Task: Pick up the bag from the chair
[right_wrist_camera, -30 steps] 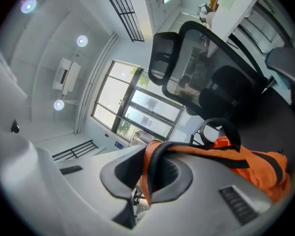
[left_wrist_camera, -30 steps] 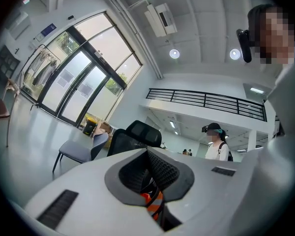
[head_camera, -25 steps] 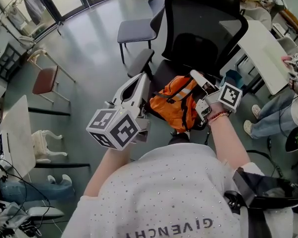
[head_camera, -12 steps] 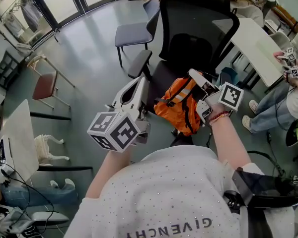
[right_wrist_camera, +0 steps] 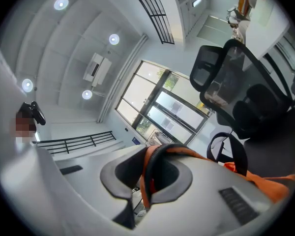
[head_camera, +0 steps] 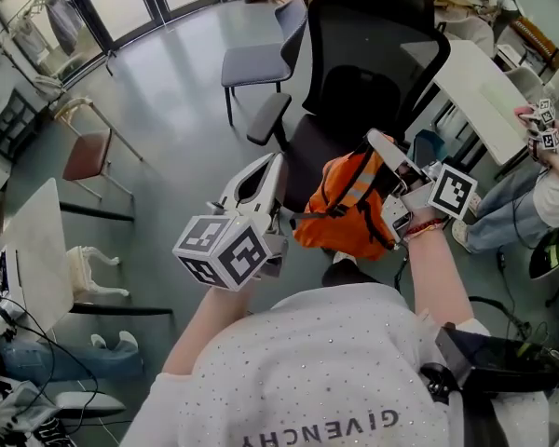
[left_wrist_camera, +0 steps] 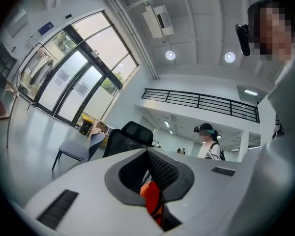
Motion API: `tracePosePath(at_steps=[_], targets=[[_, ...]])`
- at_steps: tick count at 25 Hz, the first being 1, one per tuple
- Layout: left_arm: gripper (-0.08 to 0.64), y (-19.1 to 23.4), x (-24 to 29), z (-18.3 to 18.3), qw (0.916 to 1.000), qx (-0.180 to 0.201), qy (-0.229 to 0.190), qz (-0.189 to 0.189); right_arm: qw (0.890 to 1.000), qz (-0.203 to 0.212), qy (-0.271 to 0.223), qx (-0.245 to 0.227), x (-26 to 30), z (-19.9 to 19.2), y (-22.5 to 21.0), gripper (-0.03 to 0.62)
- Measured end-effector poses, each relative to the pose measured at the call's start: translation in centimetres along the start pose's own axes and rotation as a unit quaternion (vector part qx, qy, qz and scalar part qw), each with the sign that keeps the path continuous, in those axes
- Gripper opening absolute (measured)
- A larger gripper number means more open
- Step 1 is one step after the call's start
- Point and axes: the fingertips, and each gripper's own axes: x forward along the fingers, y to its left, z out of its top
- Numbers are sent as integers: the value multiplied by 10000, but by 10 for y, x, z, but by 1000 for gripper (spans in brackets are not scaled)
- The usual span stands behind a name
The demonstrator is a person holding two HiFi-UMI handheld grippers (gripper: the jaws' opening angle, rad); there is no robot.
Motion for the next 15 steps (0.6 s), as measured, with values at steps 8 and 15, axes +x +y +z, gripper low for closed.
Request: tracePosePath(at_steps=[8,15], targets=[[12,-6,-3,10,9998,7,-142,131,9960,618,135,-627,4,17,52,25],[12,-41,11,24,9986,184,-389,319,9890,849,259,-1180,-24,43,79,25]])
